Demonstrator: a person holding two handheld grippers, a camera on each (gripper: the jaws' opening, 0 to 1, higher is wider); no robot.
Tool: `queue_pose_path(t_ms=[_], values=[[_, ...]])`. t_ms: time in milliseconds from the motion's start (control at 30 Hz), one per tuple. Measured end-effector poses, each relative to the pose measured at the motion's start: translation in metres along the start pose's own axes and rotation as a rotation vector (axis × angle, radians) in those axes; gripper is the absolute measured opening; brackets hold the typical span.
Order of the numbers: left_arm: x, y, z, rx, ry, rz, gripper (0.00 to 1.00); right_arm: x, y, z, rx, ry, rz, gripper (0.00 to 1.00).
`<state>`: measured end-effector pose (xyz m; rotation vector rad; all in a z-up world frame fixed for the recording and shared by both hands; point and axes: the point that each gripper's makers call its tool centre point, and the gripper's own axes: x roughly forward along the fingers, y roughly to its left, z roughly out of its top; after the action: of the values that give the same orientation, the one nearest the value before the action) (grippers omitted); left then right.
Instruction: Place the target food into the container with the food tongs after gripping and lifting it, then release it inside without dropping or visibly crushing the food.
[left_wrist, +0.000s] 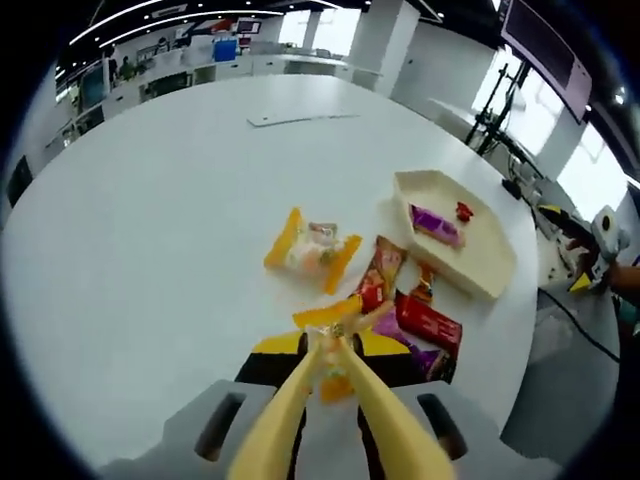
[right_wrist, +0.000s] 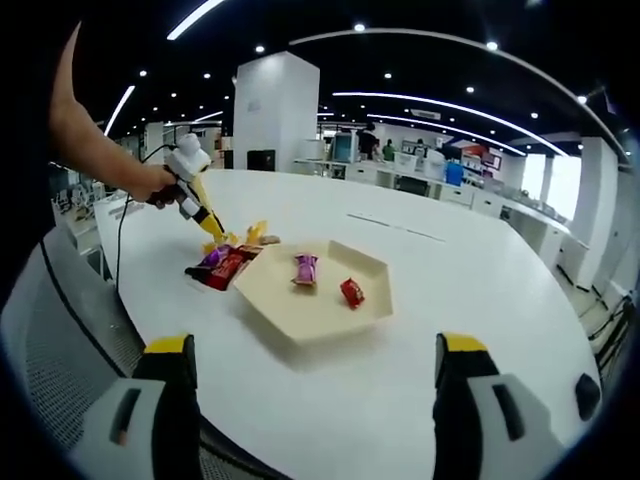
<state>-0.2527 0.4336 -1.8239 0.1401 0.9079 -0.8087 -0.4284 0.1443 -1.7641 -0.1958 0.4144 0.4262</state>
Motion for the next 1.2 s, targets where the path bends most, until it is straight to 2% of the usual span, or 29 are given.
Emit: queue_pose_path(t_ms=[133,200,267,367,533,667,733,833,1000,1067,1133,1200], values=[[-0.006,0.002,0.002,-0.018,-0.011,-0.001,0.16,0.0,0.0,0.0,0.002,0.0,-0.001,0.98],[-0.011,0.007,0.004,0.001,-0.032,0.022,0.17,0.0,0.0,0.0,0.004,-0.001,-0.002,0.98],[-0.012,0.008,0.003,-0.039,-0.032,0.009,0.18,0.0,-0.001,0.001,0.002,-0.004,-0.001,0.97],[-0.019,0.013,0.004,-0.036,-0.043,0.025,0.19,0.0,-0.001,0.0,0.004,-0.002,-0.001,0.97],[-0.024,0.01,0.009,-0.148,-0.073,0.027,0.2,0.001,0.002,0.0,-0.002,0.004,0.015,0.97],[-0.02,0.002,0.006,-0.131,-0.064,0.048,0.22,0.0,0.003,-0.001,-0.003,0.008,0.015,0.97],[-0.017,0.005,0.003,-0.128,-0.057,0.08,0.22,0.0,0.003,-0.001,-0.002,0.007,0.013,0.97],[-0.014,0.002,-0.001,-0.133,-0.05,0.087,0.23,0.0,0.001,-0.001,0.0,0.006,0.007,0.97],[-0.012,-0.004,-0.001,-0.056,-0.039,0.134,0.23,0.0,0.001,-0.001,-0.003,0.009,0.005,0.97],[-0.009,-0.006,-0.002,-0.052,-0.03,0.136,0.22,0.0,0.001,-0.001,-0.006,0.008,0.007,0.97],[-0.008,-0.002,-0.008,0.022,0.015,0.156,0.22,0.0,0.002,-0.001,-0.006,0.011,0.01,0.97],[-0.01,0.001,-0.007,0.082,0.007,0.159,0.22,0.0,0.002,-0.001,-0.007,0.009,0.01,0.96]])
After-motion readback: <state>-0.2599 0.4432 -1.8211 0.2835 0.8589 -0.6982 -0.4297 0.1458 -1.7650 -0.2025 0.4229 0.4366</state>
